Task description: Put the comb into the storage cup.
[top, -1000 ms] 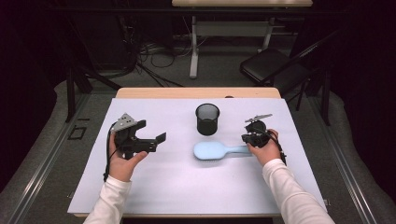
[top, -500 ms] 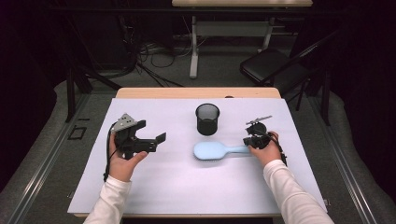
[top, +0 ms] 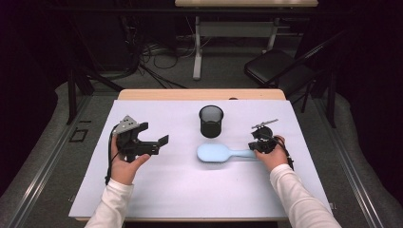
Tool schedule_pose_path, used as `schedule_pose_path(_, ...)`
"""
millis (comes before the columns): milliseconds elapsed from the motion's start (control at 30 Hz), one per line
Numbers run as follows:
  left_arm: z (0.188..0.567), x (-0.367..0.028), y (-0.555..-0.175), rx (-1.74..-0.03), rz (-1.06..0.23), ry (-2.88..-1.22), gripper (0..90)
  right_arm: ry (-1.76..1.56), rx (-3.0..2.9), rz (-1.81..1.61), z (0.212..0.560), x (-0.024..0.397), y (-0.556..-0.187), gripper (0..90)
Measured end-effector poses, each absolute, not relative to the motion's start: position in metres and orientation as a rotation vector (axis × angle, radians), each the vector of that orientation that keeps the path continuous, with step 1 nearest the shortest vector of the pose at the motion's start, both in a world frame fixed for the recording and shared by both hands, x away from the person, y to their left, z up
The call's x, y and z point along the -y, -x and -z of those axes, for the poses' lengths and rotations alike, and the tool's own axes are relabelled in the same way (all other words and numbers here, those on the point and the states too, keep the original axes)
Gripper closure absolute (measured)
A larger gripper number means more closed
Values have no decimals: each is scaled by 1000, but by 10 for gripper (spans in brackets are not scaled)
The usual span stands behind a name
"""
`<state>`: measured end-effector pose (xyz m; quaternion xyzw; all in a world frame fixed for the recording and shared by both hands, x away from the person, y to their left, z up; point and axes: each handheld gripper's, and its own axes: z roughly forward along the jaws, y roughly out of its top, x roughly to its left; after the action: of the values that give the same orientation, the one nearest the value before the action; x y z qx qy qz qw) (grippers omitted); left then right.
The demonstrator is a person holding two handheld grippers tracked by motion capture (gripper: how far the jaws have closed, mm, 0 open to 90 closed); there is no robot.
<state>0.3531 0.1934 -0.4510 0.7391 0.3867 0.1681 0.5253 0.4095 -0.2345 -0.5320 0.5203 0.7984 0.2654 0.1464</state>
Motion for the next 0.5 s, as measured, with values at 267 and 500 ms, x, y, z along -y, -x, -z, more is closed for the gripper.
schedule_pose_path(267,451,-193,-353,-926,-403,-1771,20,-1491,-2317,-777,534,240,-400,900)
schedule_pose_path(500,451,-193,-353,-926,-402,-1771,20,-1489,-2326,-792,534,242,-393,900)
